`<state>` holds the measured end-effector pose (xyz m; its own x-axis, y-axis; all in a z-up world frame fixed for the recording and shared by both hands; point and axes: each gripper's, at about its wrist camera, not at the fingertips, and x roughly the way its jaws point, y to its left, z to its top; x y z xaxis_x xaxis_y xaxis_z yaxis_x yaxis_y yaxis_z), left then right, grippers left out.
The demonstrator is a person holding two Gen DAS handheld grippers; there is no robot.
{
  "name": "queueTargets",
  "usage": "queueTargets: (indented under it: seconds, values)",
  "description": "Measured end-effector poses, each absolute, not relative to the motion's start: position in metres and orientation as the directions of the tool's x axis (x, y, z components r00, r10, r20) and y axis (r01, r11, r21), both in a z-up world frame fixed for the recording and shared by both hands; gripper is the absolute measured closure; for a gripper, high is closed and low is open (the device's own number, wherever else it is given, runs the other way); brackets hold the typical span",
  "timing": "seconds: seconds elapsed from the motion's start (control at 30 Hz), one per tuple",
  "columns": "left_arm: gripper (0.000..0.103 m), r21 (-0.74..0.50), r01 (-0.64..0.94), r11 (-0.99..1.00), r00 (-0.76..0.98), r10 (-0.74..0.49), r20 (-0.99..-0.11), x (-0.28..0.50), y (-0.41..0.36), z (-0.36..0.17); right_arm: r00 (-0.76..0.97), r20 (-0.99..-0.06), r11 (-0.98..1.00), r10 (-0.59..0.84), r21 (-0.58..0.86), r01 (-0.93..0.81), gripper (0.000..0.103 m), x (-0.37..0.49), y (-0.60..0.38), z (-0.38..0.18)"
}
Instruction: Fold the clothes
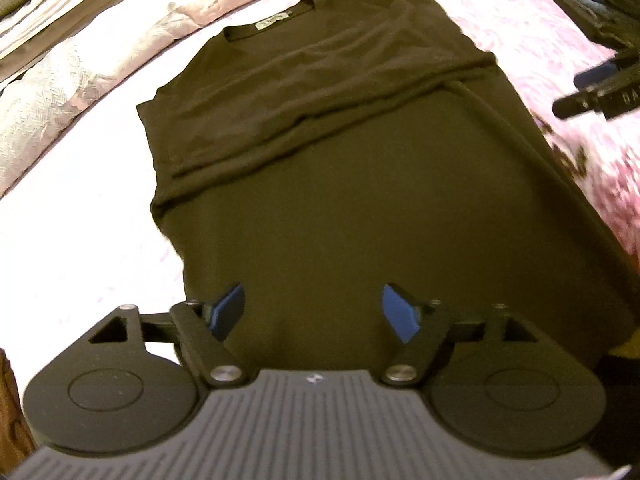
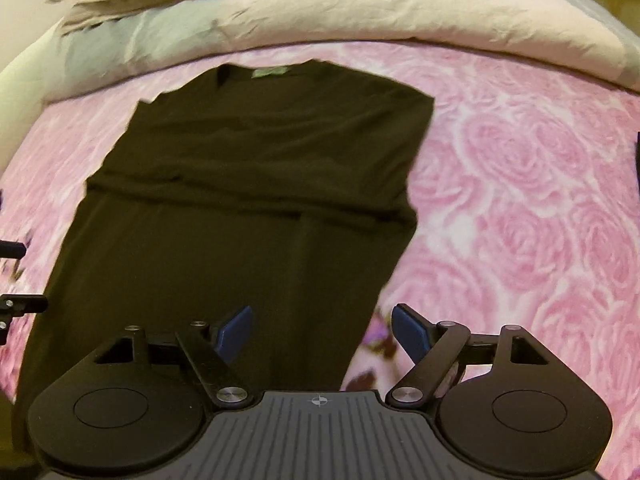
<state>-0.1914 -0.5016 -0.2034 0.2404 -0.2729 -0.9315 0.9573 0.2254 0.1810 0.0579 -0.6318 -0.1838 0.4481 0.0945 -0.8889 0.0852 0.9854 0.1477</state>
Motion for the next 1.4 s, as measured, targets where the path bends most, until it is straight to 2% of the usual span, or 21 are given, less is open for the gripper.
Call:
queueTargets:
  seconds: [0.33,0.43,0.73,0.93,1.03,1.17,1.4]
  values:
    - [0.011,0.268,0.963,-0.017,0.235,-0.424,-0.875,-0.215,-0.427,-0.176,0.482,-0.876,0.956,0.002,0.144,0.256,0.023,-0.010,-0.577,-0.140]
    - [0.011,0.274,0.961,-0.038,0.225,-0.466,-0.855,-0.208,-0.391,-0.168,0.518,-0.854,0.953,-0.053,0.112,0.281,0.000,-0.032,-0.541,-0.120]
    - [0.011,0.305,0.952,-0.023,0.255,-0.489,-0.834,-0.193,-0.267,-0.161,0.507,-0.857,0.942,-0.094,0.088,0.324,0.000,-0.103,-0.442,-0.089]
    - [0.011,0.365,0.920,-0.145,0.258,-0.475,-0.841,-0.210,-0.220,-0.178,0.464,-0.880,0.934,-0.098,0.079,0.348,0.000,-0.140,-0.415,-0.093]
    - [0.016,0.378,0.898,-0.228,0.239,-0.468,-0.851,-0.223,-0.213,-0.193,0.432,-0.899,0.931,-0.072,0.095,0.353,0.001,-0.148,-0.411,-0.106]
    - [0.034,0.377,0.870,-0.318,0.218,-0.438,-0.872,-0.240,-0.218,-0.223,0.415,-0.910,0.949,-0.015,0.118,0.294,0.001,-0.145,-0.403,-0.120]
    - [0.037,0.396,0.810,-0.433,0.181,-0.458,-0.870,-0.272,-0.238,-0.278,0.399,-0.917,0.979,0.016,0.096,0.181,0.001,-0.142,-0.393,-0.151]
